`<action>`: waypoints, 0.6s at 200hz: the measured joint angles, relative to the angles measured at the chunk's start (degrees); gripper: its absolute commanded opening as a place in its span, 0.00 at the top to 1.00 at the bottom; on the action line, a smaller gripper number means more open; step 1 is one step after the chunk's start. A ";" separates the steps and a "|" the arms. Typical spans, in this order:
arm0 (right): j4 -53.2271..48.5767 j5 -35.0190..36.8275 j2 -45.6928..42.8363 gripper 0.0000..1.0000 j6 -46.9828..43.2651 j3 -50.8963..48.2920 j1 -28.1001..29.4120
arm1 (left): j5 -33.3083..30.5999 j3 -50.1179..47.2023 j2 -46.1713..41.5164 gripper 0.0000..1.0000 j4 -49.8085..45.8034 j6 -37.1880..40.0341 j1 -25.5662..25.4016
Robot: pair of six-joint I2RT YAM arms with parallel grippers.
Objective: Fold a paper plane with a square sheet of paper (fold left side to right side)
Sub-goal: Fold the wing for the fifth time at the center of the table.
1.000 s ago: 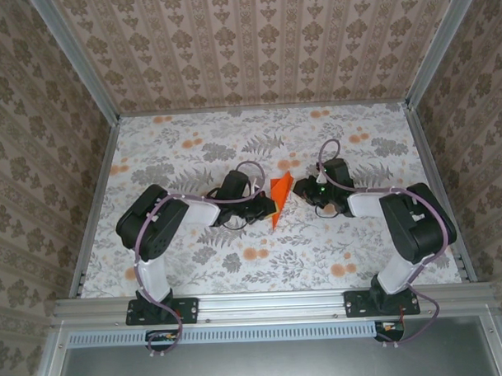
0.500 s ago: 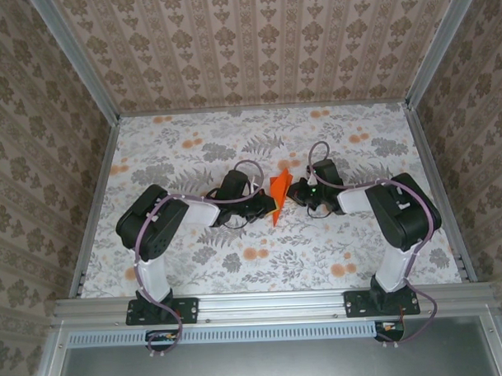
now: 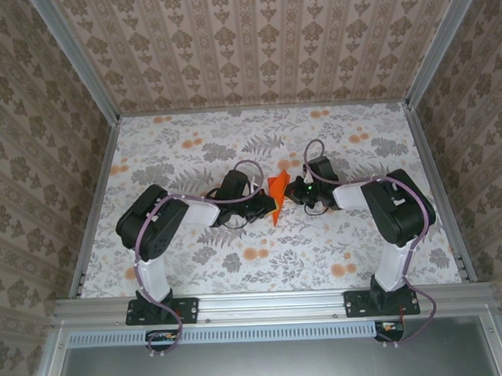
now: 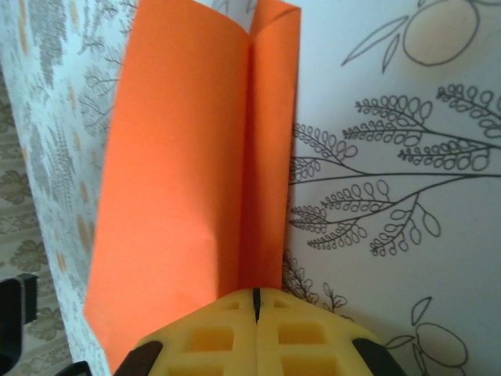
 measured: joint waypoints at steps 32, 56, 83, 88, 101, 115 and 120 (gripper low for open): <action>-3.76 0.79 0.79 0.98 -1.29 2.23 0.35 | -0.02 0.00 0.00 1.00 0.00 0.00 0.00; -6.29 1.36 1.20 0.98 -2.23 3.91 0.76 | -0.04 0.00 0.00 0.94 0.00 0.00 0.07; -8.41 1.79 1.70 0.99 -3.37 5.46 1.14 | 0.00 0.00 -0.02 0.78 -0.15 0.15 0.28; -8.68 1.95 1.77 0.99 -3.45 5.64 1.18 | 0.09 0.00 -0.04 0.75 -0.33 0.50 0.46; -8.98 2.19 1.84 0.99 -3.65 5.86 1.31 | 0.04 0.00 -0.52 0.66 -1.55 1.49 0.83; -9.22 2.23 1.84 0.99 -4.00 5.97 1.31 | 0.09 0.00 -1.64 0.61 -2.82 2.49 1.55; -9.27 2.25 1.86 0.99 -4.07 5.99 1.31 | 0.09 0.04 -2.16 0.60 -3.19 3.04 1.84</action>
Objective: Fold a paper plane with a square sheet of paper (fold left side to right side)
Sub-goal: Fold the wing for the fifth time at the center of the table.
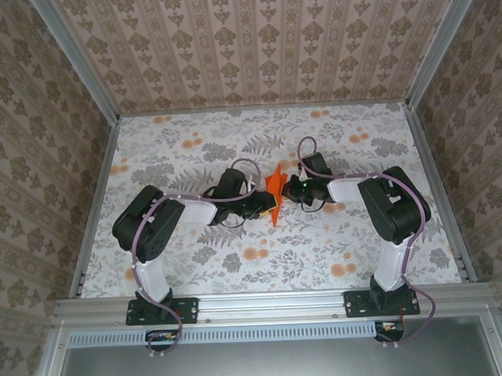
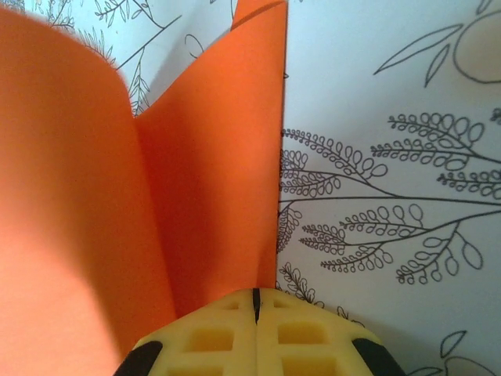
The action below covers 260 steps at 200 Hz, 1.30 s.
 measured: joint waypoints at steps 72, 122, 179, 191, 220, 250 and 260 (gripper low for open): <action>-0.81 0.46 0.02 0.99 -0.63 0.46 0.22 | 2.08 3.50 -2.89 0.42 -4.92 6.21 2.78; -1.20 0.61 0.02 0.99 -0.81 0.66 0.31 | 3.34 7.52 -2.75 0.39 -9.14 11.47 1.46; -2.05 0.81 0.02 0.99 -1.05 1.07 0.44 | 0.26 13.42 -1.57 0.51 -18.05 18.58 -0.37; -2.14 0.98 0.02 0.99 -1.07 1.14 0.48 | -0.37 14.16 -1.07 0.57 -19.28 19.67 -0.20; -2.54 1.11 0.02 1.00 -1.55 1.36 0.57 | -1.33 15.80 0.81 0.70 -21.44 21.94 0.15; -3.34 1.60 0.02 1.00 -2.25 1.73 0.70 | -1.38 16.28 2.01 0.87 -22.38 24.09 0.72; -3.58 1.68 0.02 1.00 -2.38 1.88 0.74 | -1.33 16.33 2.08 0.93 -22.43 25.00 1.05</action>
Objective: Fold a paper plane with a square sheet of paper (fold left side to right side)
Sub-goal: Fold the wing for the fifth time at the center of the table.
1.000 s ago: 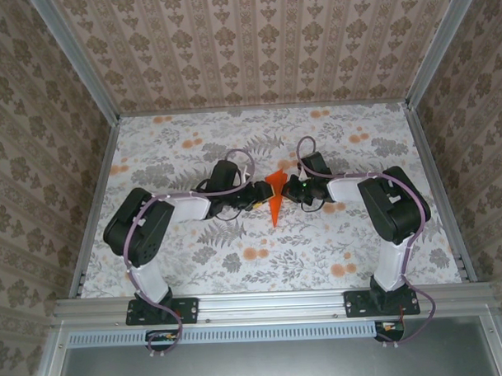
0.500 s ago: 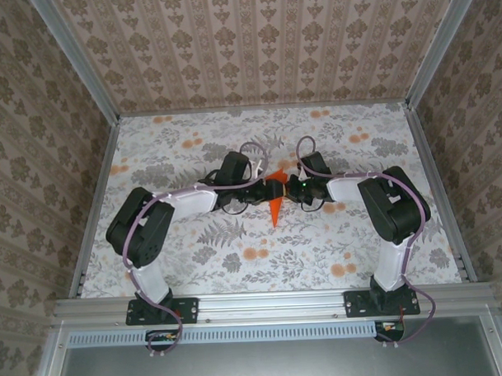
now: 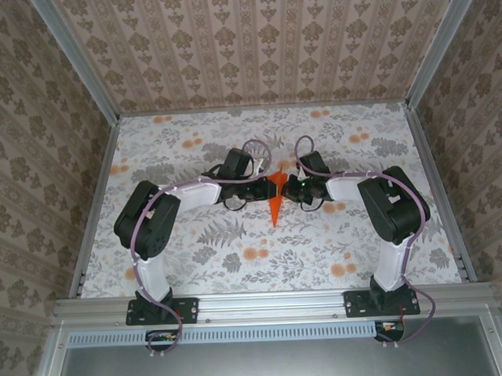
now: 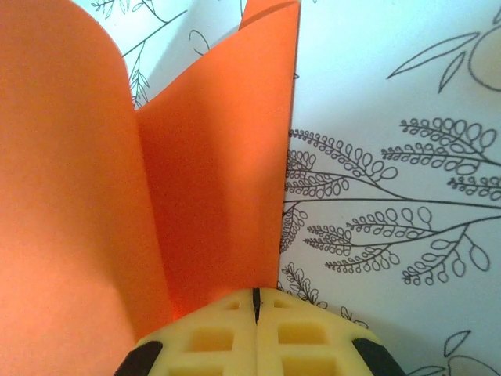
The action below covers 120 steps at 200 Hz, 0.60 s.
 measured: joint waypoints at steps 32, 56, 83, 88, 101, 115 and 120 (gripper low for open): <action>-1.16 0.42 0.00 1.00 -0.81 0.57 0.22 | 0.50 1.07 0.13 1.00 -0.24 2.34 1.25; -1.81 0.66 0.00 1.00 -1.42 0.87 0.33 | 1.88 2.05 0.31 1.00 -0.33 4.07 1.92; -2.62 0.70 0.11 1.00 -1.66 1.38 0.37 | 4.83 2.91 1.55 0.99 -1.16 5.92 2.49; -2.82 0.70 0.13 1.00 -1.68 1.49 0.37 | 5.38 2.99 1.86 0.99 -1.33 6.23 2.49; -2.95 0.72 0.15 1.00 -1.88 1.53 0.39 | 6.95 3.06 2.91 0.97 -1.97 6.97 2.54; -3.10 0.74 0.17 1.00 -2.19 1.62 0.42 | 8.63 3.06 4.17 0.96 -2.56 7.30 2.58; -3.17 0.72 0.17 1.00 -2.29 1.62 0.44 | 9.14 3.06 4.50 0.95 -2.64 7.34 2.64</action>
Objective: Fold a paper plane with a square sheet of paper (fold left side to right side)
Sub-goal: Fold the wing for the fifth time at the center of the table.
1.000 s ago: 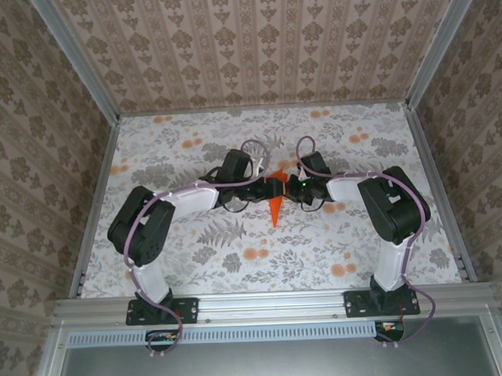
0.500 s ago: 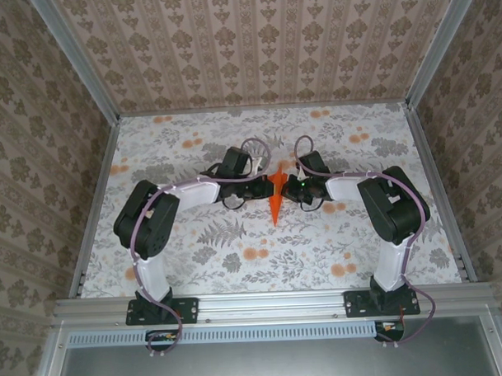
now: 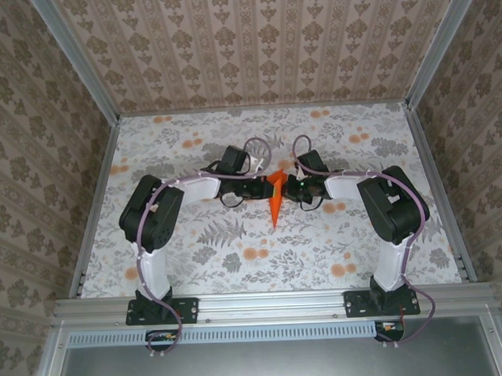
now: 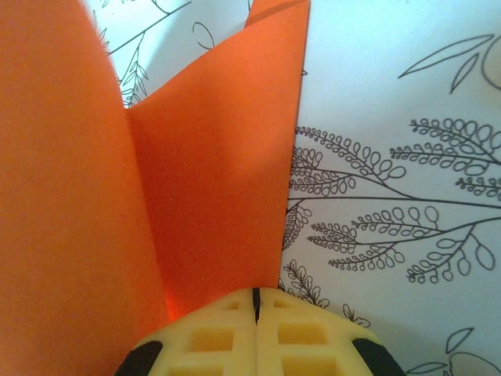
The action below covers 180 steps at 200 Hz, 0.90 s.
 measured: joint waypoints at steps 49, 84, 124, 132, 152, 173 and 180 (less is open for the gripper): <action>-0.24 0.00 0.00 1.00 -0.44 0.13 0.04 | 2.84 -0.02 0.63 0.95 -0.09 0.33 1.40; -1.20 0.17 0.00 1.00 -0.66 0.59 0.31 | 3.96 0.00 2.21 0.94 -0.11 0.76 2.32; -1.46 0.15 0.04 1.00 -0.87 0.66 0.35 | 4.48 0.02 4.59 0.94 -0.09 0.83 3.04; -1.46 0.15 0.04 1.00 -0.96 0.66 0.37 | 4.52 0.02 4.63 0.94 -0.09 0.83 3.26; -1.44 0.15 0.04 0.99 -1.16 0.66 0.39 | 4.81 0.02 4.66 0.94 0.33 0.87 3.39; -1.07 0.00 0.04 0.93 -1.42 0.55 0.37 | 5.35 0.02 4.66 0.93 0.68 0.87 3.56; -0.81 -0.15 0.04 0.91 -1.55 0.44 0.37 | 5.64 0.02 4.66 0.93 0.79 0.90 3.58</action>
